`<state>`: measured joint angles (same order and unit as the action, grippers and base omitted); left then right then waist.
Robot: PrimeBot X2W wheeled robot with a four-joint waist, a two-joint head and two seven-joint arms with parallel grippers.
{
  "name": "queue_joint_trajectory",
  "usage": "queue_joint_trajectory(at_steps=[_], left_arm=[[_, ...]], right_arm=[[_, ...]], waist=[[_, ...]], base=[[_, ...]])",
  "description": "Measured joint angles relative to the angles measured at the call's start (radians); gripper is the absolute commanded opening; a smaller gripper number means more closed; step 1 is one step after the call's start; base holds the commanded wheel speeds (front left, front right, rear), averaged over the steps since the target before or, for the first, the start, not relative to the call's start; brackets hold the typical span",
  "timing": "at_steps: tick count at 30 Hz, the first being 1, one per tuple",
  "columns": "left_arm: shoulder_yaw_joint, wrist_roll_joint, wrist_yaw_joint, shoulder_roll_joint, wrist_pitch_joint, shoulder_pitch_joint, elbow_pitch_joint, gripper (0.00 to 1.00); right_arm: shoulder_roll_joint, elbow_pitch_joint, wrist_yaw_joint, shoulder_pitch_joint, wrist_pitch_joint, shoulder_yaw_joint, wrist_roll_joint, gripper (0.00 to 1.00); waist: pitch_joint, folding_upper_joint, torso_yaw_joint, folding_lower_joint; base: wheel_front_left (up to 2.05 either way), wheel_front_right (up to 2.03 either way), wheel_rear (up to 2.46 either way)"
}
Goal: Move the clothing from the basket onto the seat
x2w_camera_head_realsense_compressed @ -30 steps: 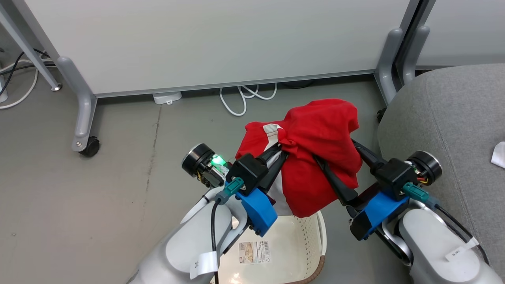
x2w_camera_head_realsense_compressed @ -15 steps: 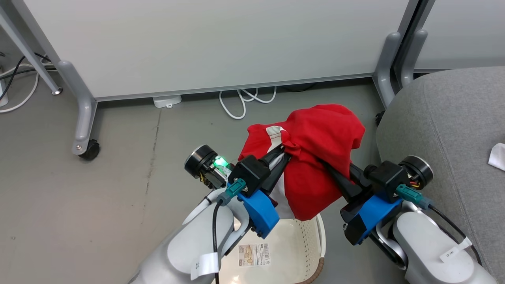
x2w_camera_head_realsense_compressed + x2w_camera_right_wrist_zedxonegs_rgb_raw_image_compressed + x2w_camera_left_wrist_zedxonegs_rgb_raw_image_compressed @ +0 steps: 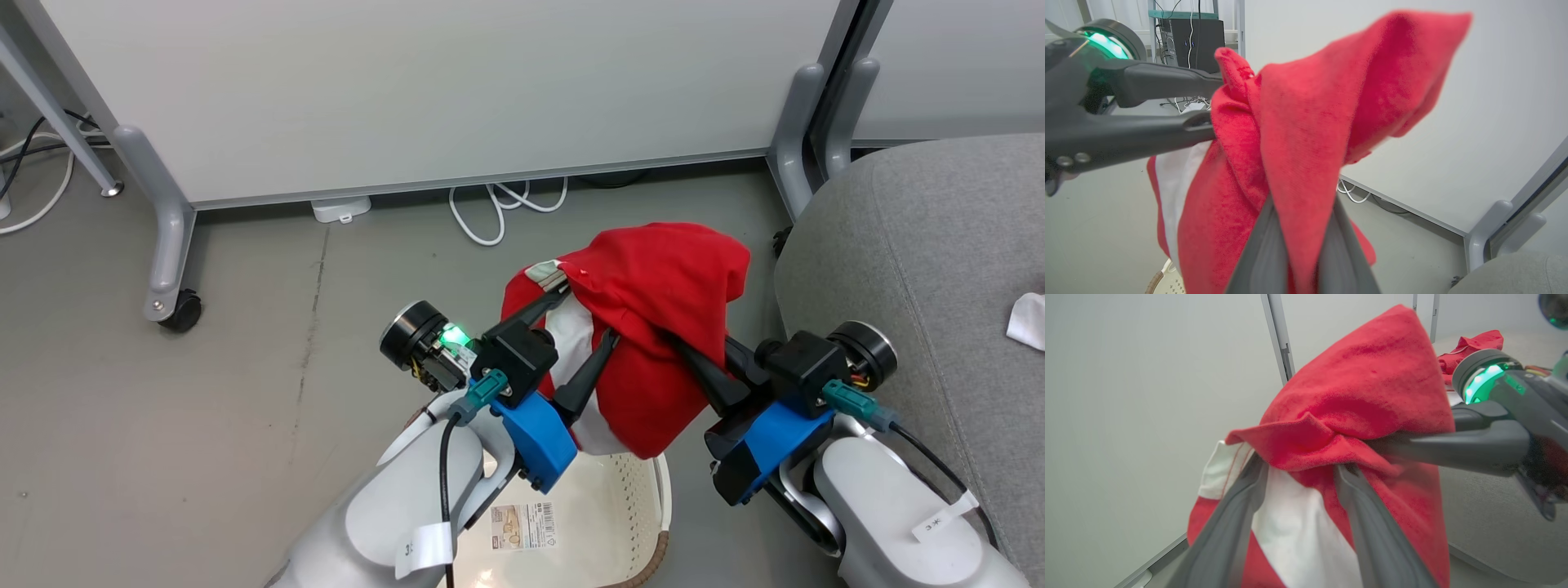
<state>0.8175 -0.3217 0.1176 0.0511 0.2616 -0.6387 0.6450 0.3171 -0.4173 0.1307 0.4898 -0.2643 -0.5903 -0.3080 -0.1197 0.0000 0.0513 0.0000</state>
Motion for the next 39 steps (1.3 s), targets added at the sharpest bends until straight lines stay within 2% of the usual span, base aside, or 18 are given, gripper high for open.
queue_joint_trajectory(at_steps=[10,19,27,39], left_arm=[[-0.005,0.006,-0.012,0.0,0.0,-0.004,0.001,1.0],[-0.018,0.02,-0.014,0.0,0.0,-0.011,0.005,1.0],[-0.024,0.027,-0.014,0.0,0.0,-0.019,0.014,1.0],[-0.017,0.042,-0.006,0.001,0.0,-0.024,0.025,1.0]], right_arm=[[-0.006,0.006,0.0,-0.003,0.0,0.025,0.002,0.0],[-0.014,0.022,0.0,-0.007,0.0,0.111,0.009,0.0],[-0.022,0.043,0.0,-0.027,0.0,0.224,0.018,0.0],[-0.041,0.074,0.0,-0.073,0.0,0.375,0.031,0.0]], waist=[[-0.008,0.0,-0.004,0.0],[-0.034,0.0,-0.039,0.0],[-0.066,0.0,-0.099,0.0001],[-0.118,0.0,-0.225,0.0]], base=[[0.0,0.0,0.0],[0.0,0.0,0.0],[0.0,0.0,0.0],[0.0,0.0,0.0]])
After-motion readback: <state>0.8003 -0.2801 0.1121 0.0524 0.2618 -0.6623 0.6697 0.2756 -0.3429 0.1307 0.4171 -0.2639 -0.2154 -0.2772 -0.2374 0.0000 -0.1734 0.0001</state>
